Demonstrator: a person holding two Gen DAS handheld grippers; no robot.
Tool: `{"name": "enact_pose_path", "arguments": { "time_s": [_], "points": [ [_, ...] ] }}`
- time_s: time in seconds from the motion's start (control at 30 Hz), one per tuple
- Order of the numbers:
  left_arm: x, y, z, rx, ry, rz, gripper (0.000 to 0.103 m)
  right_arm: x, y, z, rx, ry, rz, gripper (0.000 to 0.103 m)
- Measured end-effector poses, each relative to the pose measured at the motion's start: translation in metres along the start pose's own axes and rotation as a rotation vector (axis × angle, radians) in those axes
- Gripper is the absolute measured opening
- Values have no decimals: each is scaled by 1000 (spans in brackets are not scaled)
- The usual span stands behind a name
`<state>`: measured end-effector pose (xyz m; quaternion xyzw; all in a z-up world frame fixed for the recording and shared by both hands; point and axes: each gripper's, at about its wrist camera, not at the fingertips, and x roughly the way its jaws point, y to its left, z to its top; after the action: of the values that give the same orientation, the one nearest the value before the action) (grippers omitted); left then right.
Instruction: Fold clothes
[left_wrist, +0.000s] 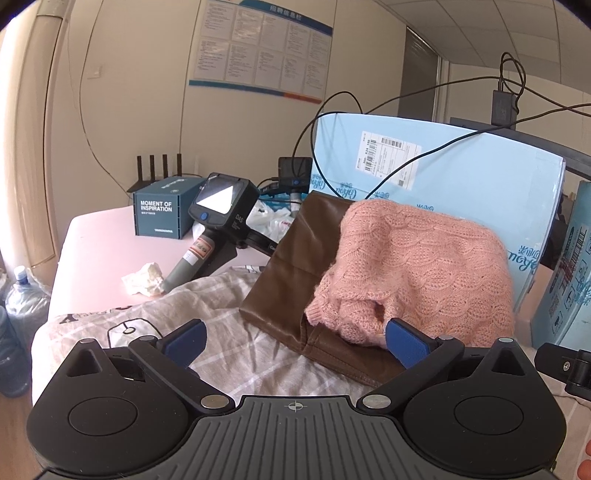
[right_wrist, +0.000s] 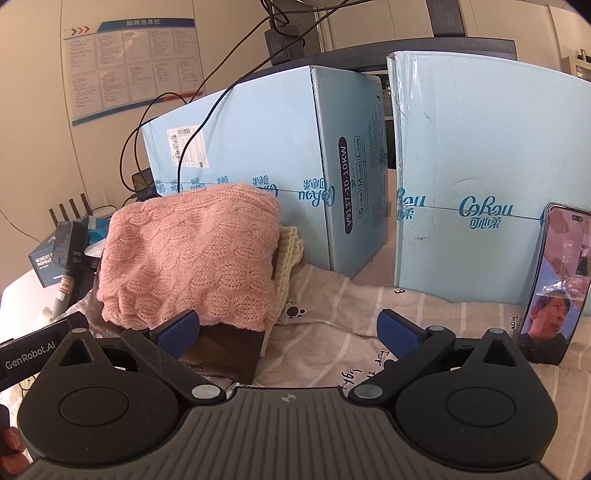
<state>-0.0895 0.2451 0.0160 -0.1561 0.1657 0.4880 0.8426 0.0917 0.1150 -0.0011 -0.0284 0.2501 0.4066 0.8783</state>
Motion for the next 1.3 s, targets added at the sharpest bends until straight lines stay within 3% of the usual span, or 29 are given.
{"name": "enact_pose_path", "arguments": {
  "time_s": [0.37, 1.3],
  "points": [
    [1, -8, -5, 88, -10, 1, 103, 3, -1, -1, -2, 13, 2, 103],
    [-3, -10, -6, 135, -67, 43, 103, 3, 4, -2, -40, 27, 27, 103]
  ]
}}
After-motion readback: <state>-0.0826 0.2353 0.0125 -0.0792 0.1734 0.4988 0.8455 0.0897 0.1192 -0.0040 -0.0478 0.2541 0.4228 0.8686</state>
